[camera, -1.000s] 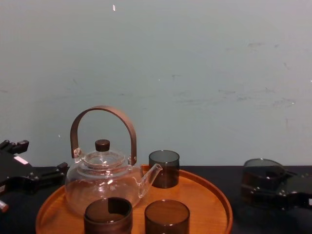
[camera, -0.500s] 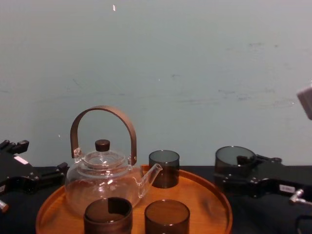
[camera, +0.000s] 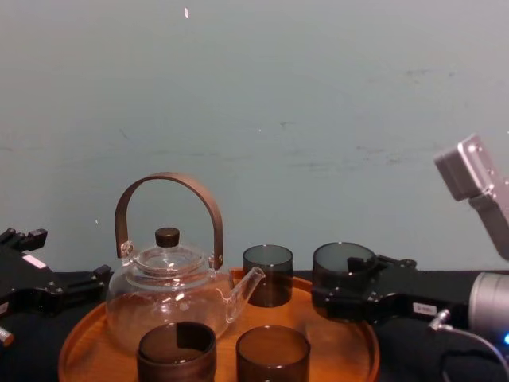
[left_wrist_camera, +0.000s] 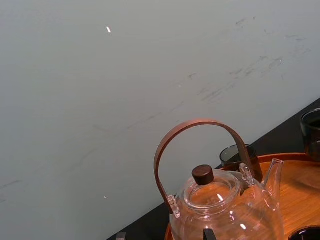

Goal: Pick up the glass from the table and place it on the tray.

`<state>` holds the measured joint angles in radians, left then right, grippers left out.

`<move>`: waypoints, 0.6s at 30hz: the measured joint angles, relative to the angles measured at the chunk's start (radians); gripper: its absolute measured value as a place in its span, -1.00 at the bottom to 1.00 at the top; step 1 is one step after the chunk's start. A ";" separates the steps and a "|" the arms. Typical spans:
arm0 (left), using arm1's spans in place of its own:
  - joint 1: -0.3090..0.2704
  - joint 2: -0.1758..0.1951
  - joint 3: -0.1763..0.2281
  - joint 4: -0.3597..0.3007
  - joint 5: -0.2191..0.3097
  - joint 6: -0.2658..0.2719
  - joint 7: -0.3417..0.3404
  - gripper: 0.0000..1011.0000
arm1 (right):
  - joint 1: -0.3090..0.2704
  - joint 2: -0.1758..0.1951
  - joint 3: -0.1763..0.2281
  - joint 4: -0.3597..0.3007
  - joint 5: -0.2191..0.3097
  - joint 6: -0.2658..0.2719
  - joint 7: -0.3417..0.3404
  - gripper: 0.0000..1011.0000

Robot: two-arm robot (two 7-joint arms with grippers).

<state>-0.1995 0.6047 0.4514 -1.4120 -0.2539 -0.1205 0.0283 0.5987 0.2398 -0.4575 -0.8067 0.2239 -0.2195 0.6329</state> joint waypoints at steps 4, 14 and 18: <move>0.000 0.000 0.000 0.000 0.000 0.000 0.000 0.98 | 0.021 -0.022 -0.009 0.046 -0.005 -0.016 0.007 0.79; 0.000 0.000 0.000 0.000 0.000 0.000 0.000 0.98 | 0.061 -0.059 -0.018 0.140 -0.016 -0.047 0.021 0.79; 0.000 0.000 0.000 0.000 0.000 0.000 0.000 0.98 | 0.076 -0.072 -0.018 0.176 -0.021 -0.060 0.025 0.79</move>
<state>-0.1995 0.6047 0.4514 -1.4120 -0.2539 -0.1205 0.0283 0.6750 0.1673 -0.4760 -0.6303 0.2030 -0.2793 0.6583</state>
